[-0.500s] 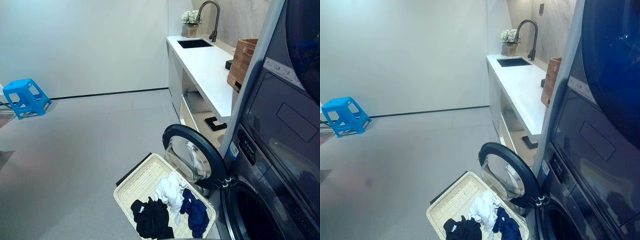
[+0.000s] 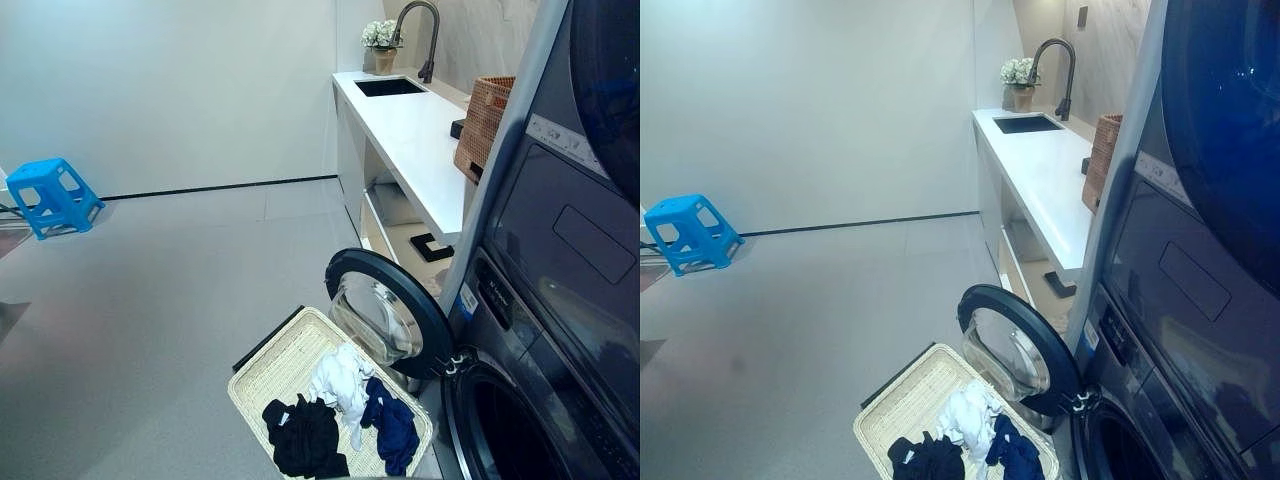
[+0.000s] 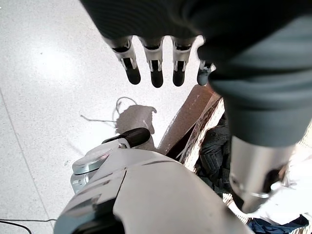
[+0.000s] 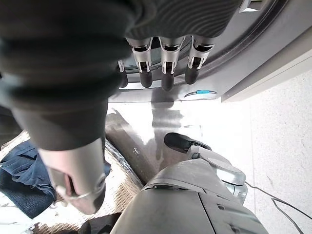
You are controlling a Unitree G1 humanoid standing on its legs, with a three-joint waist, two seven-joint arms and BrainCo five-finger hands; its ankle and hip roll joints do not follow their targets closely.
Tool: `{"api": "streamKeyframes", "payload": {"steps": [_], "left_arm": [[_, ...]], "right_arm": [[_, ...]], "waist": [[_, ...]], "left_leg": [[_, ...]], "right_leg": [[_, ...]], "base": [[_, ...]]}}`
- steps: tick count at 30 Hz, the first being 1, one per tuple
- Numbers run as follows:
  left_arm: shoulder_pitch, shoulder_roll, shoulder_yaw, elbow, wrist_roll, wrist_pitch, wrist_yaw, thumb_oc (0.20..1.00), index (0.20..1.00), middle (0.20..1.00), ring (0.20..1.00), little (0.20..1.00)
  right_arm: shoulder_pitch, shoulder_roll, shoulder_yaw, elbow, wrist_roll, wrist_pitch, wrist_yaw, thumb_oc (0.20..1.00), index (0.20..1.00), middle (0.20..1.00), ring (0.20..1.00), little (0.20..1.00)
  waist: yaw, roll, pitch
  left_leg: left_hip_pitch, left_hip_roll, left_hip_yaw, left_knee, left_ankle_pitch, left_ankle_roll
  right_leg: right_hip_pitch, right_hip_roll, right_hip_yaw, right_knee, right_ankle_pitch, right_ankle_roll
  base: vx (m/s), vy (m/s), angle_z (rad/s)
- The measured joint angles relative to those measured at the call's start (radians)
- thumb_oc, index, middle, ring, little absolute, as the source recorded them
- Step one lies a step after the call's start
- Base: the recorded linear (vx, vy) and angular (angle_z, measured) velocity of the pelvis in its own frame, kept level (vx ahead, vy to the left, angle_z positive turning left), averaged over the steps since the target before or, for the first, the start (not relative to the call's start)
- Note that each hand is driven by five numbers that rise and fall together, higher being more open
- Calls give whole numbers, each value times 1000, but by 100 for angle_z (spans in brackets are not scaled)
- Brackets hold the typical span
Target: Put the clothes into the washing machine.
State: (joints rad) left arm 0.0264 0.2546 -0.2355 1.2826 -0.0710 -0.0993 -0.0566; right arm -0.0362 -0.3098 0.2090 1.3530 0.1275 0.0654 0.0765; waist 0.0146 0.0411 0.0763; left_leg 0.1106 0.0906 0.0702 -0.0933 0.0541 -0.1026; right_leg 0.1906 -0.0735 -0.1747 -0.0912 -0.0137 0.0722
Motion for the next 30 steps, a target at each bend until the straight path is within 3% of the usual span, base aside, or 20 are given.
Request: {"api": "streamKeyframes", "payload": {"steps": [12, 18, 21, 24, 25, 26, 27, 30], "left_arm": [[1, 0, 1, -3, -25, -10, 9, 1000, 1000, 1000, 1000, 1000], [-14, 2, 0, -40, -118, -80, 81, 1000, 1000, 1000, 1000, 1000], [-98, 5, 2, -68, -210, -168, 165, 1000, 1000, 1000, 1000, 1000], [-131, 10, 7, -94, -234, -204, 200, 1000, 1000, 1000, 1000, 1000], [-185, 17, 21, -183, -240, -256, 268, 1000, 1000, 1000, 1000, 1000], [-263, 28, 21, -207, -240, -284, 293, 1000, 1000, 1000, 1000, 1000], [-311, 35, 21, -217, -236, -292, 326, 1000, 1000, 1000, 1000, 1000], [-358, 73, -10, -266, -212, -324, 400, 1000, 1000, 1000, 1000, 1000]], "right_arm": [[1, -6, 0, 0, 0, 0, 0, 1000, 1000, 1000, 1000, 1000], [-12, -40, 1, -26, 24, -3, -2, 1000, 1000, 1000, 1000, 1000], [-75, -61, 1, -29, 72, -6, -20, 1000, 1000, 1000, 1000, 1000], [-109, -63, 1, -30, 92, -17, -27, 1000, 1000, 1000, 1000, 1000], [-160, -66, 8, -33, 122, -27, -44, 1000, 1000, 1000, 1000, 1000], [-227, -66, 8, -31, 130, -28, -52, 1000, 1000, 1000, 1000, 1000], [-266, -58, 10, -37, 144, -31, -62, 1000, 1000, 1000, 1000, 1000], [-340, -73, 23, -39, 173, -42, -67, 1000, 1000, 1000, 1000, 1000]], "waist": [[0, 5, 3], [0, 20, 39], [2, 29, 126], [0, 39, 164], [1, 40, 224], [3, 46, 305], [10, 40, 346], [31, 38, 380]], "left_leg": [[0, 0, 0, 0, 0, 0], [-57, 8, -2, 4, 7, 0], [-145, 12, -23, 16, 43, -1], [-188, 13, -26, 41, 50, 1], [-303, 15, -37, 78, 79, 5], [-332, 22, -40, 65, 108, 11], [-345, 27, -46, 67, 121, 9], [-413, 32, -51, 93, 129, 7]], "right_leg": [[0, 0, 0, 0, 0, 0], [-65, 5, 0, 9, -1, 3], [-146, 13, -12, 39, 17, -12], [-183, 17, -13, 56, 17, -13], [-280, 23, -14, 94, 16, -15], [-301, 35, -16, 94, 30, -31], [-327, 42, -22, 119, 26, -30], [-416, 38, -21, 204, -7, -32]], "base": [[29, 2, 0], [-57, 6, 1], [-217, -14, 14], [-155, -13, 23], [-176, -12, 52], [-263, -15, 56], [-287, -32, 30], [-88, -21, 0]]}}
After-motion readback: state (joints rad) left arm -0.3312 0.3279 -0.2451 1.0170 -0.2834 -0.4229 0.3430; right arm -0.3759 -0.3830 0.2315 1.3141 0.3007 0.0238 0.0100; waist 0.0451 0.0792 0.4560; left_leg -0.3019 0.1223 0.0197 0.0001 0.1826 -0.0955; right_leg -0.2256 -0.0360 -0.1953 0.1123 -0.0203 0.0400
